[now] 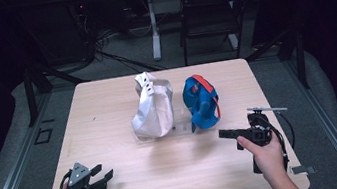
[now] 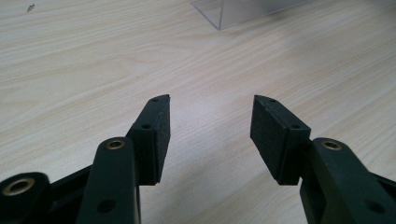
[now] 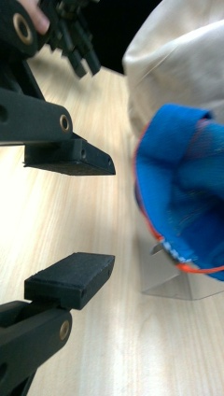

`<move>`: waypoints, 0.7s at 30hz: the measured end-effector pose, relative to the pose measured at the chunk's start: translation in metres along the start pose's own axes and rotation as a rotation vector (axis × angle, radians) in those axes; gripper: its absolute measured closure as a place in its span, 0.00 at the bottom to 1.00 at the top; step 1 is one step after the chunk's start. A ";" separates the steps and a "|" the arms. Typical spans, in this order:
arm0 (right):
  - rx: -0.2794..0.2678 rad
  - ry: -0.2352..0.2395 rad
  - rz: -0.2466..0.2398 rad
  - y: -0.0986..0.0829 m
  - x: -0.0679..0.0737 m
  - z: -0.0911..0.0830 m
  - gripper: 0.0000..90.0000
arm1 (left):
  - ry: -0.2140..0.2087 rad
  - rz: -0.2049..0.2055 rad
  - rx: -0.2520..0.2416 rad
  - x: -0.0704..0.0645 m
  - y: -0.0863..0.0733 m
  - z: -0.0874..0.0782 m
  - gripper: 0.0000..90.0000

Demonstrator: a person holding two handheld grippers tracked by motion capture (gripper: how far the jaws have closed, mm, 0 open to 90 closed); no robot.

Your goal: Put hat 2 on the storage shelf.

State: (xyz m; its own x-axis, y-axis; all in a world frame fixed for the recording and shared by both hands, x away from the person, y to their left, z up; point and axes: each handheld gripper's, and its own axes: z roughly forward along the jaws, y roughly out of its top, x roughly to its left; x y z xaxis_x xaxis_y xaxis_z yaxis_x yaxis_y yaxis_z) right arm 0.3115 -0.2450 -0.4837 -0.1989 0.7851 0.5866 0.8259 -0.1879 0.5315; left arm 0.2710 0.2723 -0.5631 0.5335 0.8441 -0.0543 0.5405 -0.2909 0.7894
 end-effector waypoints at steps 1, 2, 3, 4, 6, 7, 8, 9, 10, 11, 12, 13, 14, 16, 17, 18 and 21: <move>-0.004 -0.006 -0.016 -0.004 0.000 0.001 0.55 | -0.001 -0.001 -0.005 0.000 0.000 0.000 0.54; -0.004 -0.006 -0.016 -0.004 0.000 0.001 0.55 | -0.001 -0.001 -0.005 0.000 0.000 0.000 0.54; -0.006 -0.014 -0.036 -0.013 -0.001 0.003 0.55 | 0.000 0.000 -0.004 0.000 0.000 0.000 0.54; -0.006 -0.014 -0.036 -0.013 -0.001 0.003 0.55 | 0.000 -0.001 -0.005 0.000 0.000 0.000 0.54; -0.008 -0.019 -0.057 -0.019 -0.001 0.005 0.54 | 0.001 0.001 -0.005 0.000 0.000 0.000 0.54; -0.007 -0.017 -0.079 -0.026 -0.002 0.007 0.54 | 0.002 0.002 -0.004 0.000 0.000 0.000 0.53; -0.007 -0.017 -0.079 -0.026 -0.002 0.007 0.54 | 0.002 0.002 -0.004 0.000 0.000 0.000 0.53; -0.007 -0.017 -0.092 -0.033 -0.004 0.009 0.53 | 0.006 0.003 -0.004 0.000 -0.001 0.001 0.53; -0.007 -0.017 -0.092 -0.033 -0.004 0.009 0.53 | 0.006 0.003 -0.004 0.000 -0.001 0.001 0.53; -0.007 -0.015 -0.095 -0.035 -0.004 0.009 0.53 | 0.008 0.003 -0.002 0.000 -0.001 0.001 0.53; -0.006 -0.022 -0.103 -0.040 -0.006 0.011 0.53 | 0.008 0.004 -0.002 0.000 -0.001 0.001 0.53; -0.006 -0.041 -0.122 -0.045 -0.007 0.012 0.53 | 0.007 0.004 -0.007 0.000 -0.001 0.002 0.53; -0.012 -0.047 -0.127 -0.048 -0.007 0.012 0.53 | 0.006 0.001 -0.006 0.000 -0.001 0.002 0.52; -0.026 -0.055 -0.140 -0.054 -0.009 0.014 0.53 | 0.002 0.003 0.001 0.000 -0.001 0.002 0.52; -0.027 -0.049 -0.141 -0.056 -0.010 0.014 0.53 | 0.003 0.001 0.005 0.000 -0.001 0.002 0.52; -0.027 -0.049 -0.141 -0.056 -0.010 0.014 0.53 | 0.003 0.001 0.005 0.000 -0.001 0.002 0.52; -0.052 -0.041 -0.149 -0.065 -0.013 0.019 0.51 | 0.005 -0.003 0.002 0.000 -0.002 0.004 0.52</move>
State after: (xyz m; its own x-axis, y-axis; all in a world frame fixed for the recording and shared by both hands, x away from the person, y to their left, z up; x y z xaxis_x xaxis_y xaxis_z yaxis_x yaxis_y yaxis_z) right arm 0.2707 -0.2317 -0.5379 -0.2945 0.8297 0.4743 0.7602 -0.0974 0.6424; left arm 0.2728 0.2708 -0.5675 0.5281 0.8475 -0.0535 0.5435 -0.2889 0.7881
